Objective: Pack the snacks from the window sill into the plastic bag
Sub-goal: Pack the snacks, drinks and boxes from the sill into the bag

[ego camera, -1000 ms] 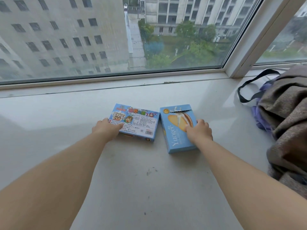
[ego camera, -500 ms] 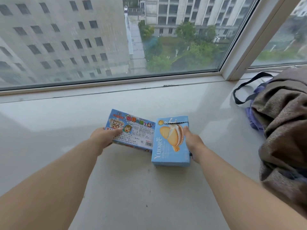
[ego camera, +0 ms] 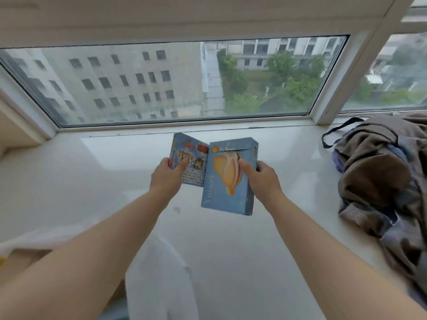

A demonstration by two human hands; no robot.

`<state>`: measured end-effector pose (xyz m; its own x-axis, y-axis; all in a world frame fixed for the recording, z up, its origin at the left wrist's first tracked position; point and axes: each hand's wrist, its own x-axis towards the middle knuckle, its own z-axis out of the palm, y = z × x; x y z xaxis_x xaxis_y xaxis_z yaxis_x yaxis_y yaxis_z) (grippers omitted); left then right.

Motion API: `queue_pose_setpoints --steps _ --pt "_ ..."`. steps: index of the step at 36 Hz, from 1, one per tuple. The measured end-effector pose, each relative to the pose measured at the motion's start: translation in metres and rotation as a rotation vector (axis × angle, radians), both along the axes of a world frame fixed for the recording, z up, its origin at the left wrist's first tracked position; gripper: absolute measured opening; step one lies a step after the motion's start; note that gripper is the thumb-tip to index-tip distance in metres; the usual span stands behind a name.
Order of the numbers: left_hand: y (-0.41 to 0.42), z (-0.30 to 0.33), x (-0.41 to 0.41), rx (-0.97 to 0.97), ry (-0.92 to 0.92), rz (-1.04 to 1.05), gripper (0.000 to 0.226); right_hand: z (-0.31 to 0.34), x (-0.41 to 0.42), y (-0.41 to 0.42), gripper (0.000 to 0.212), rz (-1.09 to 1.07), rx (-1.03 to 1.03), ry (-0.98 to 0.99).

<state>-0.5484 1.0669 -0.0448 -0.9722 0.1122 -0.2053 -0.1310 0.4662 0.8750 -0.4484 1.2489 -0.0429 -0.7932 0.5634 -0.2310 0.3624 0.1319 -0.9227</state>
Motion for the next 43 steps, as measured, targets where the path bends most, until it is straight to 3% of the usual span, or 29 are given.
queue_pose_setpoints --steps 5,11,18,22,26,31,35,37,39,41,43 --pt "-0.057 0.060 0.045 0.261 0.081 -0.019 0.020 0.054 0.051 -0.058 0.026 -0.072 0.093 0.177" --pt "-0.143 0.083 0.098 0.363 0.212 -0.031 0.014 0.079 0.094 -0.137 0.025 -0.076 0.240 0.318" --pt "-0.250 0.072 0.137 0.154 0.500 0.034 0.035 0.077 0.122 -0.211 0.022 -0.027 0.323 0.374" --pt "-0.303 0.054 0.163 0.034 0.581 -0.003 0.037 0.070 0.135 -0.234 0.030 -0.040 0.337 0.316" --pt "-0.340 0.025 0.175 -0.023 0.726 -0.208 0.032 0.064 0.145 -0.243 0.037 -0.124 0.298 0.184" --pt "-0.351 -0.005 0.175 0.168 0.732 -0.534 0.017 0.043 0.148 -0.237 0.048 -0.200 0.138 -0.073" --pt "-0.352 -0.020 0.169 -0.058 0.864 -0.705 0.016 0.017 0.155 -0.233 0.033 -0.224 -0.085 -0.125" --pt "-0.355 -0.024 0.164 -0.229 0.812 -0.777 0.043 0.010 0.159 -0.234 0.028 -0.245 -0.236 -0.142" --pt "-0.358 -0.022 0.160 -0.292 0.565 -0.782 0.059 0.010 0.160 -0.236 0.027 -0.258 -0.309 -0.125" --pt "-0.356 -0.009 0.161 -0.208 0.175 -0.743 0.054 0.011 0.157 -0.236 0.028 -0.271 -0.292 -0.097" --pt "-0.348 0.003 0.161 -0.059 -0.074 -0.629 0.053 0.016 0.154 -0.237 0.029 -0.263 -0.225 -0.085"
